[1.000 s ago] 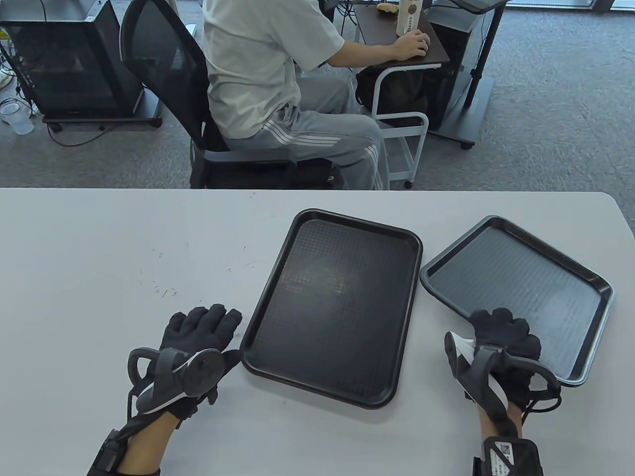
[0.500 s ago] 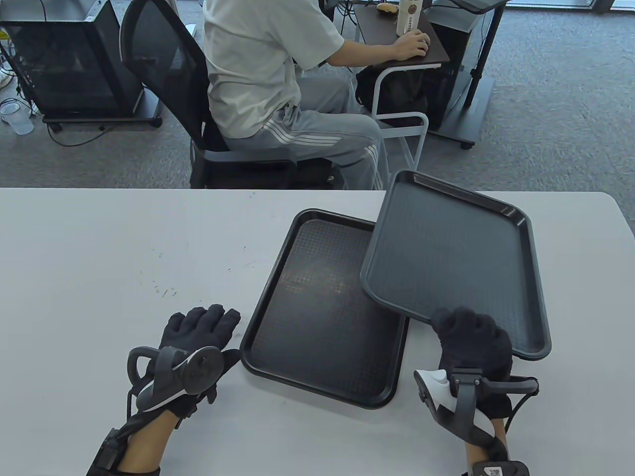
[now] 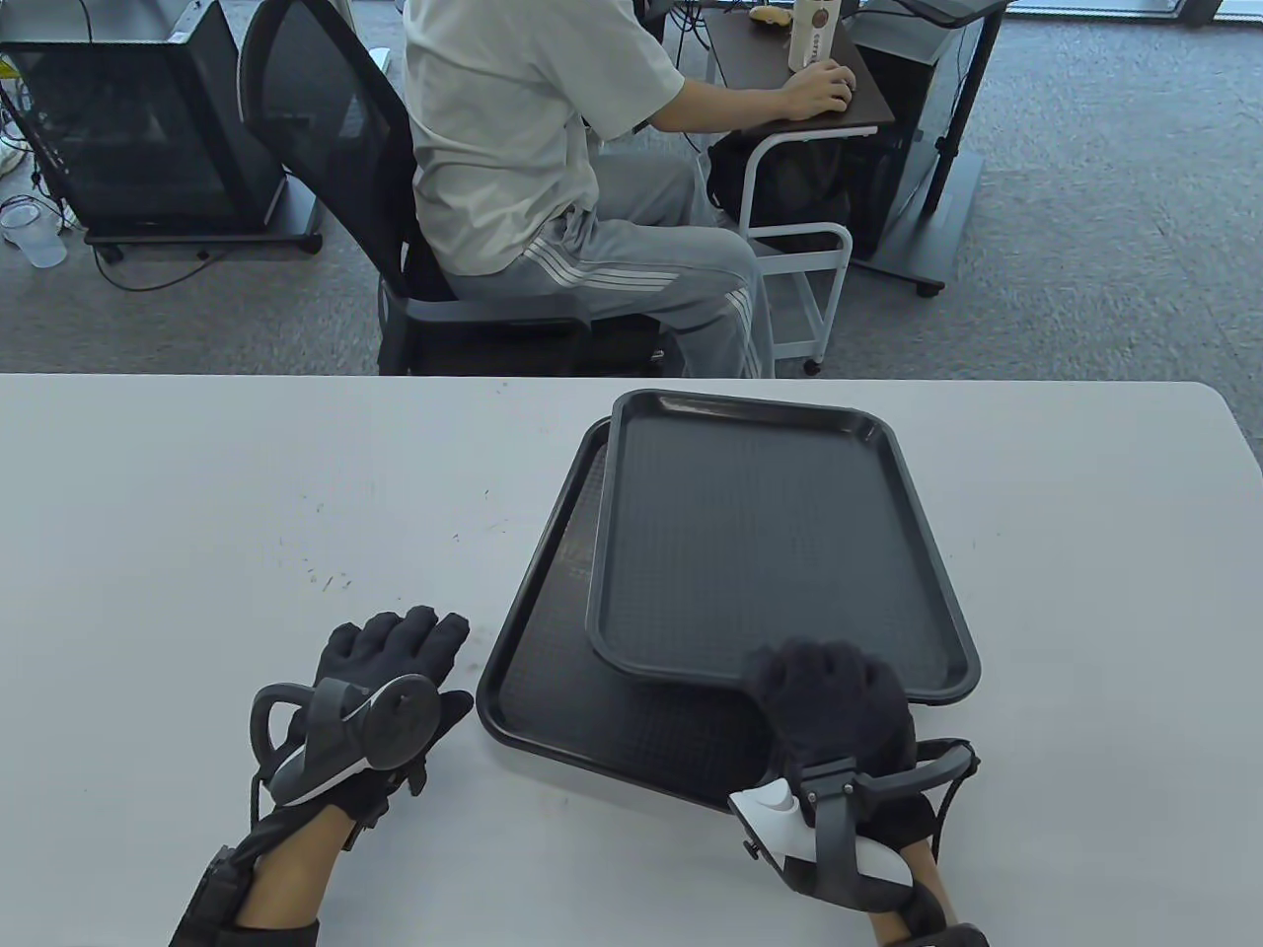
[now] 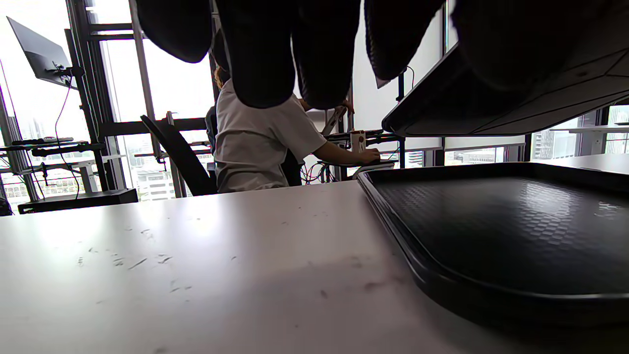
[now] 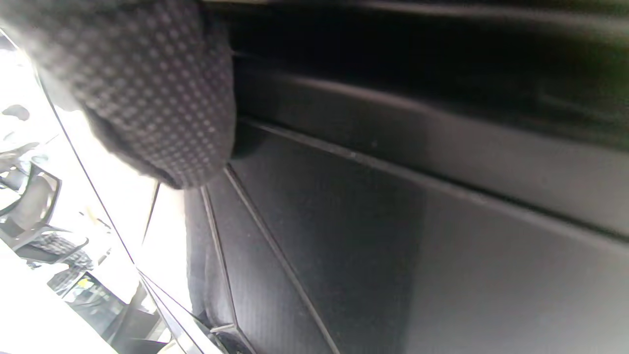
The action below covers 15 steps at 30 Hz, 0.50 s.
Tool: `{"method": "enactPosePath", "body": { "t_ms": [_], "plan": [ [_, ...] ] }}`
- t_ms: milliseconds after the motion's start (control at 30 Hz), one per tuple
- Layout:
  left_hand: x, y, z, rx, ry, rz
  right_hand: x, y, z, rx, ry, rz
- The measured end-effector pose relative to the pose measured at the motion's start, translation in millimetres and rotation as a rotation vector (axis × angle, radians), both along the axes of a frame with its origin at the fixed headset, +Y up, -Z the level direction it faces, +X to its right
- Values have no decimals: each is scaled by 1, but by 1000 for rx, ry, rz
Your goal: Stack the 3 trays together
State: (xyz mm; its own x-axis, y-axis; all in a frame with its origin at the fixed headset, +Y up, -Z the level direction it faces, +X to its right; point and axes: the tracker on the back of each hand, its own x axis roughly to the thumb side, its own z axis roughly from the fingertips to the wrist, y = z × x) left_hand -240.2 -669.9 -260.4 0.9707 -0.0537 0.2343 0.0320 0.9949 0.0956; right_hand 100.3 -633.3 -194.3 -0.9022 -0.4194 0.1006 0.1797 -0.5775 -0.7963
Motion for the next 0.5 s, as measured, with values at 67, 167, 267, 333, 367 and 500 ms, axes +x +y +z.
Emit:
{"method": "enactPosePath", "body": {
  "t_ms": [67,167,267,333,367,500],
  "plan": [
    [-3,0,-1,-4,13,1,-5,0,1,-7,13,4],
    [-7,-3,-2,-15,27,8,-12,0,1,-19,26,8],
    [-5,-9,-5,-53,17,3,-24,2,-1,-27,30,33],
    [-3,-10,-5,-55,10,-9,-33,4,-2,-39,33,48],
    [-3,-10,-5,-55,8,-9,-37,5,-3,-50,35,55],
    [-3,-8,-5,-51,9,9,-52,7,-8,-104,34,72]
  ]
}}
